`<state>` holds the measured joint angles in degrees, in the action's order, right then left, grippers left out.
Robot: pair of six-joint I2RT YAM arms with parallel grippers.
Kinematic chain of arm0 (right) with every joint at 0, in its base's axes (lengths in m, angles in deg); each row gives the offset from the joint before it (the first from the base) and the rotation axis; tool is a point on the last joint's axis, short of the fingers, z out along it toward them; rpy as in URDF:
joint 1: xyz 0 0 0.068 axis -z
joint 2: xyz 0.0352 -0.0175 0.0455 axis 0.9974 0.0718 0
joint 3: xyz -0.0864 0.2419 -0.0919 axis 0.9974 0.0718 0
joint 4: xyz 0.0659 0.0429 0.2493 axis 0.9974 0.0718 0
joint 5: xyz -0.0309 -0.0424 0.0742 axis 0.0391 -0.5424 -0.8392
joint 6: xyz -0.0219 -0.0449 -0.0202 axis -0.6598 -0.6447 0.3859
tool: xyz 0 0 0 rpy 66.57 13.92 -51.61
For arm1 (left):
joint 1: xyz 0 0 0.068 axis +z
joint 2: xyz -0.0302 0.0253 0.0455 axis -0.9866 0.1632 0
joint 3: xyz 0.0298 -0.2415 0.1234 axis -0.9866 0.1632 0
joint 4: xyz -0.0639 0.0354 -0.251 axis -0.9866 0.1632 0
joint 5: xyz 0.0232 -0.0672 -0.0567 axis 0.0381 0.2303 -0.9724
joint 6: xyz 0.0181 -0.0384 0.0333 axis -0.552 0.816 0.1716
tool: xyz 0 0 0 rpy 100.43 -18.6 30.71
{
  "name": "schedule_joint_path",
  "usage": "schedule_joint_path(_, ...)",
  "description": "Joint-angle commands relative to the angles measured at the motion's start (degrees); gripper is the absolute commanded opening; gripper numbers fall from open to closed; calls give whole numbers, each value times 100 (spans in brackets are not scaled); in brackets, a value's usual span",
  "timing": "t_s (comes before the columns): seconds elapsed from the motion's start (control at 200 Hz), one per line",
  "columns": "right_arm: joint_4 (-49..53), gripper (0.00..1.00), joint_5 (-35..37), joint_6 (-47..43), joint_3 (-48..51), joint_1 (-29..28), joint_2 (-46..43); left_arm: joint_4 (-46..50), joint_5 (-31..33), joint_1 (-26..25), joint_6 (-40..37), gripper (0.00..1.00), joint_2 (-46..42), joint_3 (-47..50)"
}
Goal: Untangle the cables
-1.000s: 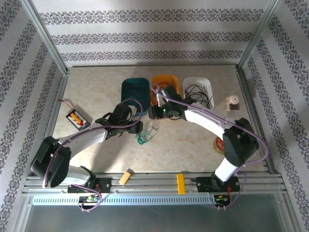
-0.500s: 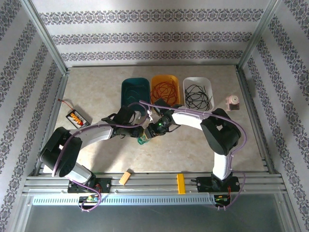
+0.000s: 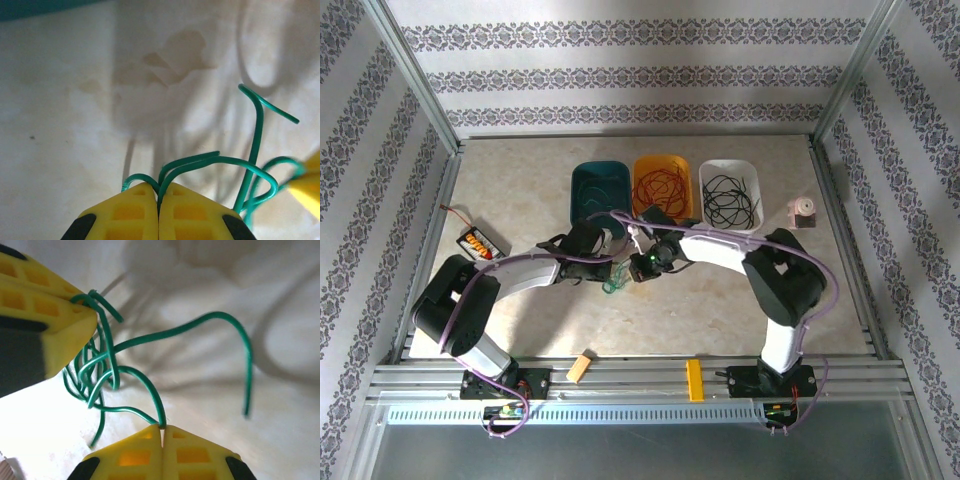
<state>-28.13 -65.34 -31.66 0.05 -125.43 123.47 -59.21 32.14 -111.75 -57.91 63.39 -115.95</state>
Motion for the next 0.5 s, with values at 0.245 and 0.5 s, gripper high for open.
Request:
schedule_joint_path(0.245,206,0,2466,1540,1582,1689,-2098,334,1060,24,290,0,142,91)
schedule_joint_path(0.5,-532,27,345,439,1327,1009,-2065,-14,75,28,-24,0,-21,90)
